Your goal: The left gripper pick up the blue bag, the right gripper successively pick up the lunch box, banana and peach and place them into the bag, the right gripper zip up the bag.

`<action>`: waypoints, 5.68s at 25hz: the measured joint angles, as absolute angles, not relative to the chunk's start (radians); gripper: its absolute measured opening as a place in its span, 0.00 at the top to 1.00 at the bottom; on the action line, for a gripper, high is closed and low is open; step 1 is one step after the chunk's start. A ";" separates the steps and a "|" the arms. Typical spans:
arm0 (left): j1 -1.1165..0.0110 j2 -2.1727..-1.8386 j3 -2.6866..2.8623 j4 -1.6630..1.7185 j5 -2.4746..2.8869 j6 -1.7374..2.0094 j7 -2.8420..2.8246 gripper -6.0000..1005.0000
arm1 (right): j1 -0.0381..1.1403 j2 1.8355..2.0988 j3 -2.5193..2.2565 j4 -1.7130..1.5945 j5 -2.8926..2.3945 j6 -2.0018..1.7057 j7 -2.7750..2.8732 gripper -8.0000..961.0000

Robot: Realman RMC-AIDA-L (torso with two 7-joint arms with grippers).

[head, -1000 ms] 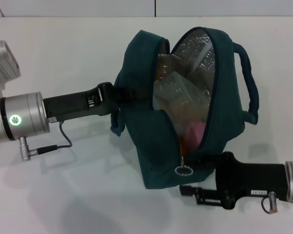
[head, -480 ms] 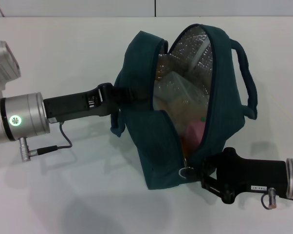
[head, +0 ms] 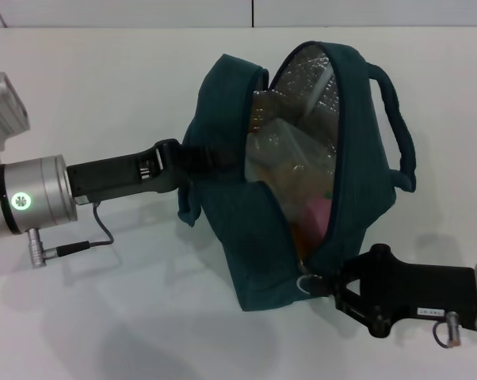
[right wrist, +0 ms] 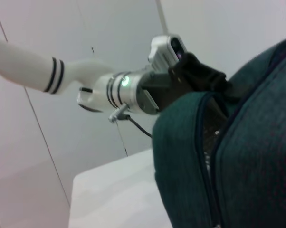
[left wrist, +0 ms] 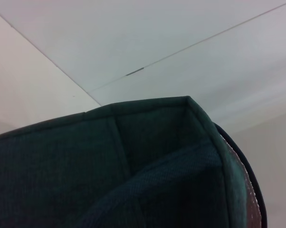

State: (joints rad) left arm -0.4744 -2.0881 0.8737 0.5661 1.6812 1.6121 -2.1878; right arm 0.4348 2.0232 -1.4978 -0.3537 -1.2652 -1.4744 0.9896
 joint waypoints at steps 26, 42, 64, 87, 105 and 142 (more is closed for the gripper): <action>-0.459 -2.085 0.870 0.566 1.682 1.612 -2.156 0.96 | 0.330 2.006 -1.366 -0.414 -1.273 -1.626 0.942 0.98; -0.461 -2.085 0.874 0.565 1.684 1.612 -1.937 0.88 | 0.377 2.013 -1.368 -0.417 -1.256 -1.644 0.925 0.98; -0.390 -2.083 0.689 0.553 1.552 1.672 -1.588 0.17 | 0.496 2.027 -1.368 -0.426 -1.049 -1.608 0.927 0.98; -0.344 -2.068 0.687 0.547 1.529 1.703 -1.587 0.13 | 0.677 2.027 -1.428 -0.444 -0.932 -1.488 0.925 0.98; -0.383 -2.081 0.738 0.532 1.567 1.704 -1.682 0.13 | 0.679 2.028 -1.453 -0.444 -0.916 -1.482 0.925 0.98; -0.422 -2.088 0.784 0.510 1.586 1.644 -1.665 0.54 | 0.666 2.028 -1.466 -0.442 -0.916 -1.477 0.925 0.97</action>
State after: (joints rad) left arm -0.4222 -2.0876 0.7840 0.5100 1.5864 1.6444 -1.6650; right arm 0.6659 2.0279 -1.4664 -0.4417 -0.9158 -1.4771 0.9250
